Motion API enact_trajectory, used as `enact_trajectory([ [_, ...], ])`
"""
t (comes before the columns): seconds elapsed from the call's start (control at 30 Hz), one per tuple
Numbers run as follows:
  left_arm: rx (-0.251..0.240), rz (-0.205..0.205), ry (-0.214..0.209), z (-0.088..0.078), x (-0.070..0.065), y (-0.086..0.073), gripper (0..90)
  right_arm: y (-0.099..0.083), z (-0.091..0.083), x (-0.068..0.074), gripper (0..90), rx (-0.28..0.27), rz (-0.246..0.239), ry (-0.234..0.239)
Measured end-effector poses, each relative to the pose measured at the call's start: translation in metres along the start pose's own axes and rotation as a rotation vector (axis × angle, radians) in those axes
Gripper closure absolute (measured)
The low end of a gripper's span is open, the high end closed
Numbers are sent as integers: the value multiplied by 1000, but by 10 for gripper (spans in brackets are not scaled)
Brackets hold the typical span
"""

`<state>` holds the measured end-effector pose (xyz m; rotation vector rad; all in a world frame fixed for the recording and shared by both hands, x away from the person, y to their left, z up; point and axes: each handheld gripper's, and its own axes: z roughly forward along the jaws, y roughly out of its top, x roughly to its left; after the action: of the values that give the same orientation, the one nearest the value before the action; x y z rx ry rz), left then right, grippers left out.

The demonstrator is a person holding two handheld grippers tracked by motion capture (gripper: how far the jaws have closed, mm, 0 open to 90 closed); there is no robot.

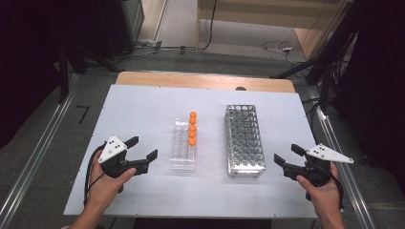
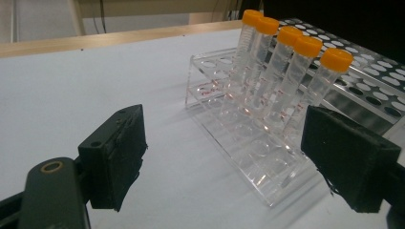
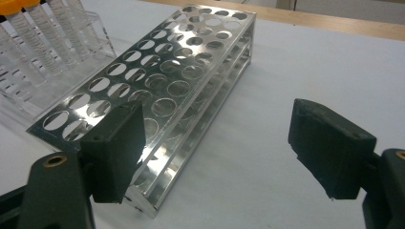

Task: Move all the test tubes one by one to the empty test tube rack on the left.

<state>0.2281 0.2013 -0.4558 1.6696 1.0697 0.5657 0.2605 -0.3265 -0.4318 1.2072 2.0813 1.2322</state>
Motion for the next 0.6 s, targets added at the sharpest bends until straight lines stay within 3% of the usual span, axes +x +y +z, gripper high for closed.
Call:
enact_trajectory([
  [0.6, 12, -16, 49, -9, 14, -10, 165, -15, -15, -21, 189, 6, 31, -87],
])
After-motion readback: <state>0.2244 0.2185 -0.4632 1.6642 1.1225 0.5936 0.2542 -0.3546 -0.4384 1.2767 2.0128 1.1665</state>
